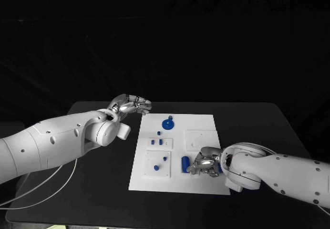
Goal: Assemble the parts on the task board
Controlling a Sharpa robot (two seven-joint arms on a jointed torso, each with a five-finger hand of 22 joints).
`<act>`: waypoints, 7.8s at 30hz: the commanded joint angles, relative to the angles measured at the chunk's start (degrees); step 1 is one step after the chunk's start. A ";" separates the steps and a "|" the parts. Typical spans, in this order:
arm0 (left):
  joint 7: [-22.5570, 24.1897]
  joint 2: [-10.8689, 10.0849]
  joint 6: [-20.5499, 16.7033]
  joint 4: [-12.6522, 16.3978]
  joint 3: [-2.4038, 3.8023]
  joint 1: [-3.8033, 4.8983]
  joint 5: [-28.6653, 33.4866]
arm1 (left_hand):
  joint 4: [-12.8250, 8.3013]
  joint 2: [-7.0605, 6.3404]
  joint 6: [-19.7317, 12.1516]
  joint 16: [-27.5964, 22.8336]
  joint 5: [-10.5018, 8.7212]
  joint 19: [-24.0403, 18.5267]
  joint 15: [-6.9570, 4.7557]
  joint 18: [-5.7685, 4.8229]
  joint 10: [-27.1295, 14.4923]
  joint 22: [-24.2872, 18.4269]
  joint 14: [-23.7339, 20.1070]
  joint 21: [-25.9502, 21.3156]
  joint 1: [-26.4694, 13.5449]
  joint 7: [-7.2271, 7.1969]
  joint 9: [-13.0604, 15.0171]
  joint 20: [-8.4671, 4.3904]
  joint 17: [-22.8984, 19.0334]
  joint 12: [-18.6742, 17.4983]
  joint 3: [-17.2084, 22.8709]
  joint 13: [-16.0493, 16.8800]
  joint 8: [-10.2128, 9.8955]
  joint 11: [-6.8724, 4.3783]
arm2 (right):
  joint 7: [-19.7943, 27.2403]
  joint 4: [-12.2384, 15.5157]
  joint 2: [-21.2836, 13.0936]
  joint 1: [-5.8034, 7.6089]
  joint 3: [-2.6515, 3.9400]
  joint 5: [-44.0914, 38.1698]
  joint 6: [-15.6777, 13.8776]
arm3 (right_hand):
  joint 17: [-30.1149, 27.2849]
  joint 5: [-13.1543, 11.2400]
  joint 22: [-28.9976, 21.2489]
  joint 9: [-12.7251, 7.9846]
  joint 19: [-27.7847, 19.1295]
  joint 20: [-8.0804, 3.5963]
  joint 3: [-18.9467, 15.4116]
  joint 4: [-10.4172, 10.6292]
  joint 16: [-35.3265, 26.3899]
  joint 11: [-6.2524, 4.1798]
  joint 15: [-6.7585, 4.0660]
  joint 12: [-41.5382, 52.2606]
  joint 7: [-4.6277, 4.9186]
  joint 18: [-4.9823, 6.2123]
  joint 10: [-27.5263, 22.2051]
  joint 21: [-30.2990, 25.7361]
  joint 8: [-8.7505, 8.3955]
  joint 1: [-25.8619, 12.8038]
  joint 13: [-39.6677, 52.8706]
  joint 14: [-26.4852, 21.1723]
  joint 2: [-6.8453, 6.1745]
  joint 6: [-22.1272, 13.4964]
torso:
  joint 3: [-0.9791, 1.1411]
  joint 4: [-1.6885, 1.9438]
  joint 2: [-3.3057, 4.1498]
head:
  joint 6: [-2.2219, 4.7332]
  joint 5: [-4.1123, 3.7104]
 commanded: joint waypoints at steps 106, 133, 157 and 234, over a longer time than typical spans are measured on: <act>-0.01 -0.38 1.02 0.03 -0.06 0.03 0.29 | 0.56 0.11 -0.33 -0.89 -0.21 0.20 0.42 0.81 -0.31 0.32 0.08 -0.54 -0.68 -0.03 -0.17 0.50 0.72 0.22 0.06 -0.12 0.37 -0.07 | -4.48 -3.96 -7.78 -0.94 0.55 -17.48 3.45 | 0.45 0.15 0.68 1.36 -0.05 0.78 -1.09 -7.74 -1.11 0.18 0.20 -0.86 0.76 6.27 0.67 0.21 -1.15 5.73 0.90 0.62 -1.26 0.76 | -0.03 0.03 -0.02 | 0.27 -2.32; -0.05 -0.39 1.13 0.05 -0.14 0.03 0.29 | 0.64 0.10 -0.36 -1.02 -0.21 0.20 0.43 0.83 -0.32 0.38 0.09 -0.60 -0.72 -0.03 -0.20 0.51 0.87 0.21 0.04 -0.13 0.38 -0.07 | -3.37 1.51 -11.22 2.81 2.69 -5.98 0.62 | 0.62 0.13 0.88 1.56 0.38 1.73 6.93 -4.75 -0.83 -0.01 0.15 -0.93 0.52 6.27 1.28 0.91 -0.78 4.58 0.84 0.80 -1.79 2.17 | -0.02 0.01 -0.01 | 0.72 -2.70; -0.08 -0.48 1.16 0.17 -0.14 0.03 0.29 | 0.68 0.09 -0.35 -1.11 -0.23 0.19 0.44 0.82 -0.28 0.41 0.09 -0.64 -0.75 -0.03 -0.20 0.52 0.96 0.23 0.02 -0.12 0.40 -0.09 | -3.75 -0.95 -2.30 0.39 0.84 -4.08 0.20 | 0.57 0.12 0.82 1.50 0.22 1.81 5.23 -4.30 -0.96 0.05 0.18 -1.17 0.59 6.27 1.13 0.94 -0.95 1.71 0.81 0.68 -1.98 2.02 | 0.01 0.02 0.00 | 0.28 -2.15; -0.40 -0.67 1.37 0.15 -0.16 0.03 0.29 | 0.91 0.05 -0.39 -1.52 -0.26 0.14 0.48 0.83 -0.26 0.57 0.09 -0.84 -0.90 -0.03 -0.27 0.56 1.39 0.24 -0.04 -0.14 0.45 -0.10 | 0.02 -0.32 -2.96 -1.02 0.78 -5.54 1.67 | 0.67 0.16 0.64 1.58 0.04 0.78 -0.60 -5.47 -1.02 -0.20 -0.13 -1.33 0.37 6.27 1.07 0.82 -1.11 -1.47 1.05 0.59 -5.57 1.90 | 0.02 -0.03 -0.01 | 0.17 -1.23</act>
